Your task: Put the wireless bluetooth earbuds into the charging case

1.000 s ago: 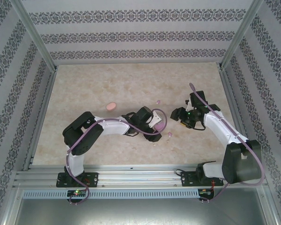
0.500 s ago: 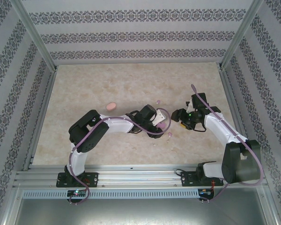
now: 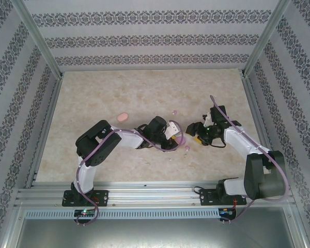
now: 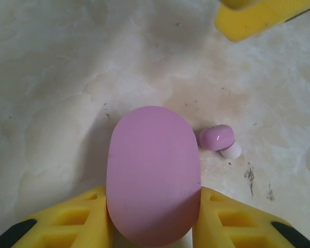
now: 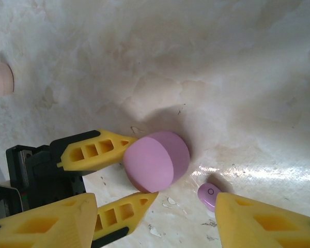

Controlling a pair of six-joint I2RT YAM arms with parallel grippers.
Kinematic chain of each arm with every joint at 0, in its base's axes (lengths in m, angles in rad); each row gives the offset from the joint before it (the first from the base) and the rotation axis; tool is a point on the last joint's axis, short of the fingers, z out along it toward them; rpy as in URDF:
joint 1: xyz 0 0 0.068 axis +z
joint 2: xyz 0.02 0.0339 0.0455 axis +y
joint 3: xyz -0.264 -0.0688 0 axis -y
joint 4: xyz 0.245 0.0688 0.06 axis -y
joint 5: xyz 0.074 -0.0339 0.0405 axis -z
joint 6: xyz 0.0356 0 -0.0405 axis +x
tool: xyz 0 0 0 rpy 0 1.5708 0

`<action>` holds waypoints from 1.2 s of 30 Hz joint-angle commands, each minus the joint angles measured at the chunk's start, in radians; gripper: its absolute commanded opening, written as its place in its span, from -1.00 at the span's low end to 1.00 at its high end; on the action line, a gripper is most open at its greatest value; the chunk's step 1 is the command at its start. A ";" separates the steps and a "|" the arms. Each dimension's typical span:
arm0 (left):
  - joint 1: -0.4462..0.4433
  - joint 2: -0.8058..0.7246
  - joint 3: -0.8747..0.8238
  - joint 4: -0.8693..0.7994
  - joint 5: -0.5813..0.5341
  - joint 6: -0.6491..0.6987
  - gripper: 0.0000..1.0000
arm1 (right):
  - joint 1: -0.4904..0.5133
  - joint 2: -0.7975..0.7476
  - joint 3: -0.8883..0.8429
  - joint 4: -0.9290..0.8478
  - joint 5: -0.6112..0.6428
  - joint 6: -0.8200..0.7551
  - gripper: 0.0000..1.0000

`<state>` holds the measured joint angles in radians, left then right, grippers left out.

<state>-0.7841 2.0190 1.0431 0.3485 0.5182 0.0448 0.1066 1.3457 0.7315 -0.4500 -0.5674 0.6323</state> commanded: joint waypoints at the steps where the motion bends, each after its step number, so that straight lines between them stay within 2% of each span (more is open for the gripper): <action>1: 0.029 -0.047 -0.036 0.066 0.038 -0.025 -0.28 | -0.002 -0.006 -0.015 0.039 -0.029 0.025 0.23; 11: 0.072 -0.177 -0.141 0.120 0.073 -0.059 -0.30 | 0.031 -0.014 -0.026 0.190 -0.177 0.156 0.25; 26: 0.091 -0.352 -0.164 0.047 0.152 -0.067 -0.33 | 0.175 0.001 0.060 0.192 -0.213 0.196 0.28; 30: 0.092 -0.374 -0.159 0.022 0.157 -0.061 -0.33 | 0.195 -0.011 0.073 0.192 -0.219 0.213 0.05; 34: 0.095 -0.395 -0.156 -0.011 0.159 -0.051 -0.32 | 0.207 -0.035 0.076 0.194 -0.217 0.233 -0.39; 36: 0.100 -0.414 -0.160 -0.021 0.156 -0.051 -0.27 | 0.214 -0.050 0.075 0.197 -0.214 0.251 -0.51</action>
<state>-0.6960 1.6516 0.8783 0.3626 0.6624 -0.0116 0.3046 1.3308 0.7834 -0.2565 -0.7761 0.8433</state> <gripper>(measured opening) 0.361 0.272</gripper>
